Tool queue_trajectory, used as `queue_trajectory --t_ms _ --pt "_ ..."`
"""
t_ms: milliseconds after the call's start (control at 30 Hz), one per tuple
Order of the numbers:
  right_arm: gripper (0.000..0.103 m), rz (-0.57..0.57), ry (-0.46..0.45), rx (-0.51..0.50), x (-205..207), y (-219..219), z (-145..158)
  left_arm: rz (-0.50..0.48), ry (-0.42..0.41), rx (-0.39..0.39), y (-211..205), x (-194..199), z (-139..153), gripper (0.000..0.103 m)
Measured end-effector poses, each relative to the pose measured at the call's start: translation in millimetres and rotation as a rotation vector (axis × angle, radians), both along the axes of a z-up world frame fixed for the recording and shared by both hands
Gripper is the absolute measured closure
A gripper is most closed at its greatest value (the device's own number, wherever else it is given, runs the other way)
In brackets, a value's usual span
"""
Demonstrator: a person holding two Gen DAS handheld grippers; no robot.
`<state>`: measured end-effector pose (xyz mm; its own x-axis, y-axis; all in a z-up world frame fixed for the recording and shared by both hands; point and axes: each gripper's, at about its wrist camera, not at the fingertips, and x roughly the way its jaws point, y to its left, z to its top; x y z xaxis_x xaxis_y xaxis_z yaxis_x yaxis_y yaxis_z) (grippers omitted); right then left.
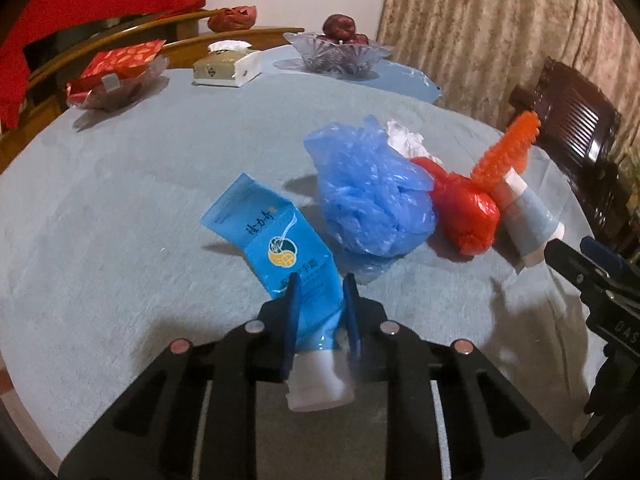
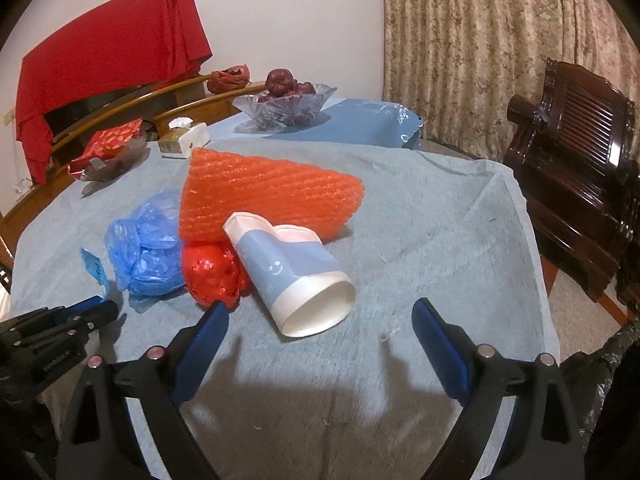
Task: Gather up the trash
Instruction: 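Grasp the blue tube with the left tool while the right tool approaches the paper cup, then grasp the white-and-blue paper cup with the right tool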
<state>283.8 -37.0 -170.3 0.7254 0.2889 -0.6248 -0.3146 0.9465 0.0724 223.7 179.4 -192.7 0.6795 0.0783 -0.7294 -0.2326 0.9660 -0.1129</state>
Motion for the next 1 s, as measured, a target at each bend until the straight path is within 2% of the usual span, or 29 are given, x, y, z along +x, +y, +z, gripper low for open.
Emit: queue_trajectory --t_ms 167,267,533,800,900,933,1000 --pt "0.012 0.0 0.006 0.001 0.6 0.8 -1.7 0.058 0.023 -0.066 15.2 -2.8 -5.9 0.069" --pt "0.012 0.0 0.006 0.002 0.2 0.5 -2.4 0.071 0.014 -0.085 20.0 -4.6 -5.7 0.072" --pt "0.012 0.003 0.005 -0.003 1.4 2.5 -3.8 0.069 0.03 -0.037 14.4 0.6 -5.0 0.072" --pt "0.015 0.01 0.007 -0.003 10.8 5.5 -4.1 0.06 0.009 -0.016 10.6 0.0 -0.6 0.081" --pt "0.033 0.034 0.027 0.001 17.8 8.6 -6.0 0.056 -0.004 -0.006 9.7 1.2 1.2 0.086" --pt "0.044 0.047 0.045 0.003 20.5 9.8 -8.1 0.049 -0.008 -0.01 9.2 1.1 1.8 0.086" --pt "0.047 0.066 0.064 0.011 22.5 10.4 -10.9 0.046 -0.011 -0.013 9.8 1.5 2.1 0.087"
